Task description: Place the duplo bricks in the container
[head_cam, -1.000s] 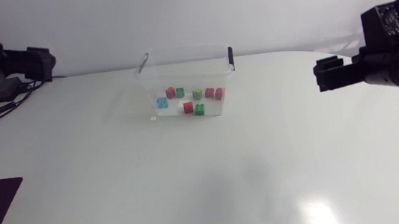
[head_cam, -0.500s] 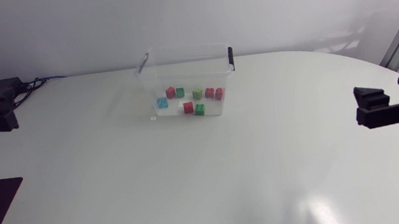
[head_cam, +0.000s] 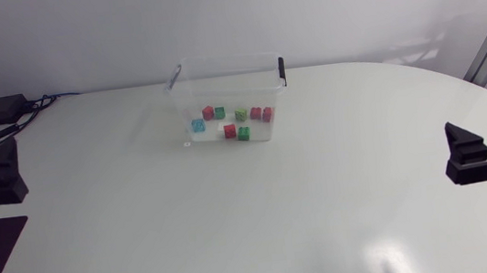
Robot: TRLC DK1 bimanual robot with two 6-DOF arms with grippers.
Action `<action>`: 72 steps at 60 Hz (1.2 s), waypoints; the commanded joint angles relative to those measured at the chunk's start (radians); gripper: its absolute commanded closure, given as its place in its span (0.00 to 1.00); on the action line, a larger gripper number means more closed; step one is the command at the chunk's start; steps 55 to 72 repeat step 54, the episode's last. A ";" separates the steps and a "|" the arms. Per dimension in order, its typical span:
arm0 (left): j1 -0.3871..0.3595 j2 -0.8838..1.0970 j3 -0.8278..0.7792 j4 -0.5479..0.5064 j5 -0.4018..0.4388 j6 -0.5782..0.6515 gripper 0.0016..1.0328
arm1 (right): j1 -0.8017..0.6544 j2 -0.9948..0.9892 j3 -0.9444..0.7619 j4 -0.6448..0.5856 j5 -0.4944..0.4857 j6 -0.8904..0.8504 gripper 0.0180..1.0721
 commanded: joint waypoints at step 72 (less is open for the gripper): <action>-0.082 -0.401 -0.429 0.046 0.104 -0.241 0.04 | 0.020 -0.332 -0.364 0.197 -0.118 0.190 0.05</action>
